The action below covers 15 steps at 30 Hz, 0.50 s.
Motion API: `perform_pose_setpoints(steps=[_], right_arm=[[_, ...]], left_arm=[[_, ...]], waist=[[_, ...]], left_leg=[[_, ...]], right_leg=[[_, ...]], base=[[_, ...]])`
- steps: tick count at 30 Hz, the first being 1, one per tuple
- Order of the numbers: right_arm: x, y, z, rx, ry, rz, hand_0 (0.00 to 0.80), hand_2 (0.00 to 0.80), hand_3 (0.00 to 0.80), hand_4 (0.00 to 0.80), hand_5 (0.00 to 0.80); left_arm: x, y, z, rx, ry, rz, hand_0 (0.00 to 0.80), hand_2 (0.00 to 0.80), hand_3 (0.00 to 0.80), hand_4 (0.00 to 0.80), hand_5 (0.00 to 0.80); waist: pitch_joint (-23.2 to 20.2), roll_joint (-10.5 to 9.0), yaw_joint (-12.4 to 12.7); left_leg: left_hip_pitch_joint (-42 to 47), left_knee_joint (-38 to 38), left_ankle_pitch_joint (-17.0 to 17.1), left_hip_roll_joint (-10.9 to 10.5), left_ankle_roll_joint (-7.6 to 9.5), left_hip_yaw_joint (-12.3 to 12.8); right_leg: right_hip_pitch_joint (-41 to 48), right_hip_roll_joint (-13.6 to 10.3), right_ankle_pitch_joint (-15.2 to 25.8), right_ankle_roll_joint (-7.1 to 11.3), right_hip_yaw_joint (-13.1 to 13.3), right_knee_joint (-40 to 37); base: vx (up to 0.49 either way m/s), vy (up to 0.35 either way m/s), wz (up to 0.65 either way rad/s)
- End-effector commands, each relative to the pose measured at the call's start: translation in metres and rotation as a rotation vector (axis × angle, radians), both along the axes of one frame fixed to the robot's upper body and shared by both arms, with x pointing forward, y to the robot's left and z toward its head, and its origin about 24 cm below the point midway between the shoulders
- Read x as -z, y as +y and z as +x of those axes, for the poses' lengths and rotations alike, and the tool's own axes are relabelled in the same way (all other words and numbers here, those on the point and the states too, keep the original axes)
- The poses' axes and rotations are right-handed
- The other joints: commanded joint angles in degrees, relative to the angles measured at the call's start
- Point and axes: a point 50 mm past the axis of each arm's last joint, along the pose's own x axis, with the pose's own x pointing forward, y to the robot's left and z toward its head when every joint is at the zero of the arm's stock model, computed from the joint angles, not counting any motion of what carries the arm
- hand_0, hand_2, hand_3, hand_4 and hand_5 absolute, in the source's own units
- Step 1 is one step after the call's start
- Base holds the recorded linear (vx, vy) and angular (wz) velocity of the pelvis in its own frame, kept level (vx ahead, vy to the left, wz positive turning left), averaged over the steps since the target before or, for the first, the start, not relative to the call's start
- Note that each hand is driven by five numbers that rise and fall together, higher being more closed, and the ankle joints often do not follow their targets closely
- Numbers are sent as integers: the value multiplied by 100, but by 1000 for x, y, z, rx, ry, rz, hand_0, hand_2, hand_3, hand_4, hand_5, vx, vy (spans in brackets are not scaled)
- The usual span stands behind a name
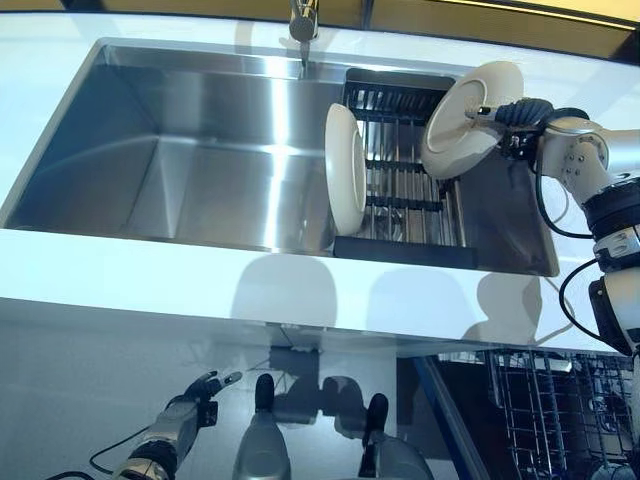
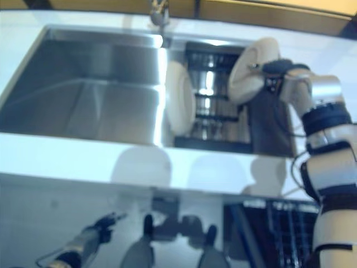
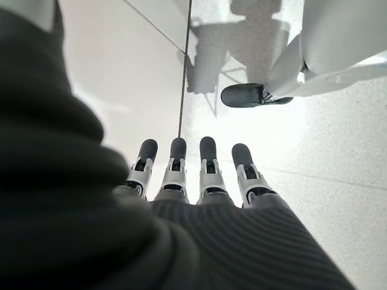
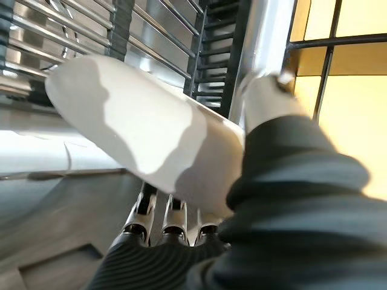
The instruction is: Take plates into dishwasher
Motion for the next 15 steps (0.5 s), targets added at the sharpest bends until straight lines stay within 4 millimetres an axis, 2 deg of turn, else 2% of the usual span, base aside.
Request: perform_pose_setpoints(steps=[1,5,15], right_arm=[[-55,10,-6,-4,-199,-114,800,800,800,800,800],[-65,7,-7,39,-236,-129,800,800,800,800,800],[-73,-2,-10,98,-264,-117,800,800,800,800,800]], left_arm=[[-12,-1,21,11,-57,14,0,0,0,0,0],[-13,0,21,17,-63,14,0,0,0,0,0],[-12,2,18,22,-56,28,0,0,0,0,0]], waist=[[24,-131,90],[22,-144,97],[-130,-189,104]], left_leg=[[-70,-18,-235,-217,58,-33],[-70,-18,-239,-220,59,-34],[56,-18,-282,-208,56,-40]], right_leg=[[-205,-200,64,181,-2,-8],[-207,-197,69,186,-6,-8],[-88,-196,36,198,-1,-8]], base=[[0,0,0],[0,0,0],[0,0,0]])
